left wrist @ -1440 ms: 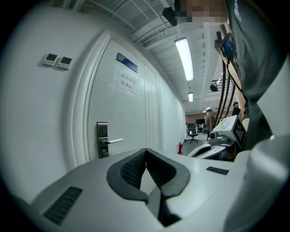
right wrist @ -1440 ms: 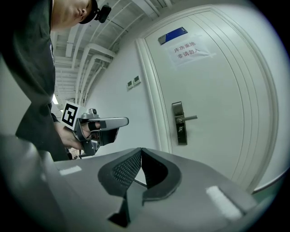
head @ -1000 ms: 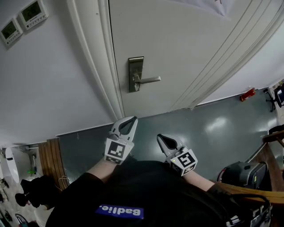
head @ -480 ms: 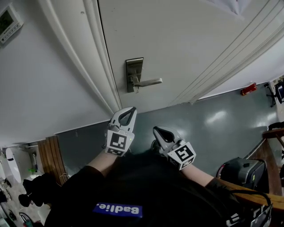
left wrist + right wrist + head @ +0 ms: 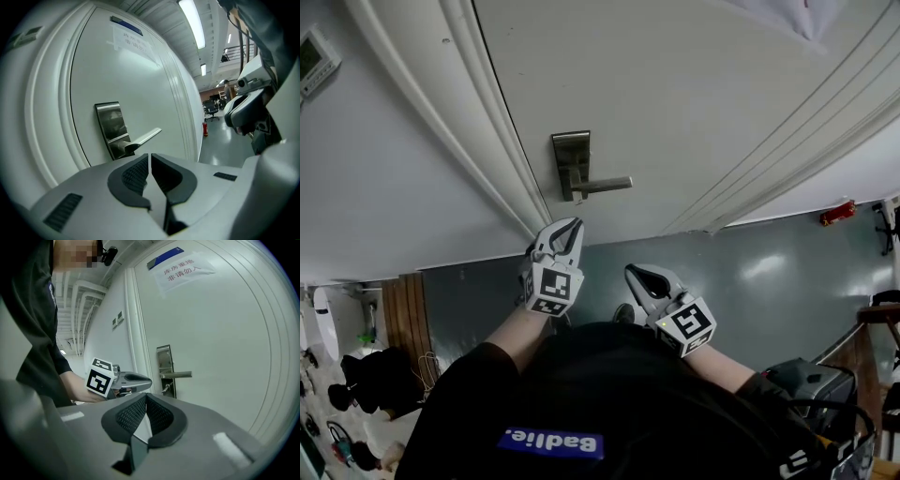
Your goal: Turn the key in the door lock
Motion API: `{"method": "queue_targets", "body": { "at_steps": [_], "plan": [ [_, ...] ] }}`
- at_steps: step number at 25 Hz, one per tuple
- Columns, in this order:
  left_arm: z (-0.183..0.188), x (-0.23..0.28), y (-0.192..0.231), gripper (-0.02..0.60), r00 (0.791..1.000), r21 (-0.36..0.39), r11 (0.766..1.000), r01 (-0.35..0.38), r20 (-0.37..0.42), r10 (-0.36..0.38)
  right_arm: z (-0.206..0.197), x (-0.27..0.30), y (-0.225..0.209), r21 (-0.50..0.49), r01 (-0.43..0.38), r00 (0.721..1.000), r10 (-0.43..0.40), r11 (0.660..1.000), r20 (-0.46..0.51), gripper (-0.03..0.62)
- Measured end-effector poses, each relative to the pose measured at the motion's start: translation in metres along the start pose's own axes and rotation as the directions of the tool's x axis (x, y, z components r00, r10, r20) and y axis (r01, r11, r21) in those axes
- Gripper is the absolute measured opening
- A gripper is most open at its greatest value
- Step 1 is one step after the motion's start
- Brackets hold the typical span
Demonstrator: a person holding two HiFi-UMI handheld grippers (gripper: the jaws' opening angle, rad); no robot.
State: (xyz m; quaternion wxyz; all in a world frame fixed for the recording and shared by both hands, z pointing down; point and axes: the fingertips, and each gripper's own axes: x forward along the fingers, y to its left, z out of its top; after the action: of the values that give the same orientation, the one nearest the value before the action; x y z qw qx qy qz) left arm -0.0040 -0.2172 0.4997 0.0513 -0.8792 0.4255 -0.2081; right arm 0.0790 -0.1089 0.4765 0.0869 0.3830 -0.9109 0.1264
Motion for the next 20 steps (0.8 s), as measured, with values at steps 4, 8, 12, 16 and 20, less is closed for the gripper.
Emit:
{"method": "queue_targets", "body": {
  "at_steps": [4,8,12,16,20],
  "plan": [
    [-0.011,0.022,0.007,0.010,0.996,0.041,0.997,-0.062,-0.061,0.064,-0.005,-0.006,-0.010,0.019,-0.026,1.000,0.027,0.999,-0.014,0.005],
    [-0.021,0.042,0.012,0.075,0.989,0.085,0.991,-0.098,-0.106,0.107,-0.012,-0.011,-0.018,0.020,-0.050,0.998,0.051,0.999,-0.034,0.005],
    [-0.031,0.060,0.013,0.095,0.981,0.146,0.983,-0.109,-0.144,0.130,-0.017,-0.015,-0.025,0.025,-0.052,0.997,0.053,0.998,-0.053,0.005],
    [-0.043,0.073,0.017,0.103,0.971,0.175,0.977,-0.122,-0.184,0.154,-0.020,-0.019,-0.032,0.026,-0.046,0.997,0.047,0.999,-0.065,0.005],
    [-0.051,0.082,0.020,0.103,0.962,0.187,0.973,-0.139,-0.208,0.177,-0.023,-0.023,-0.040,0.030,-0.031,0.997,0.033,0.999,-0.075,0.005]
  ]
}}
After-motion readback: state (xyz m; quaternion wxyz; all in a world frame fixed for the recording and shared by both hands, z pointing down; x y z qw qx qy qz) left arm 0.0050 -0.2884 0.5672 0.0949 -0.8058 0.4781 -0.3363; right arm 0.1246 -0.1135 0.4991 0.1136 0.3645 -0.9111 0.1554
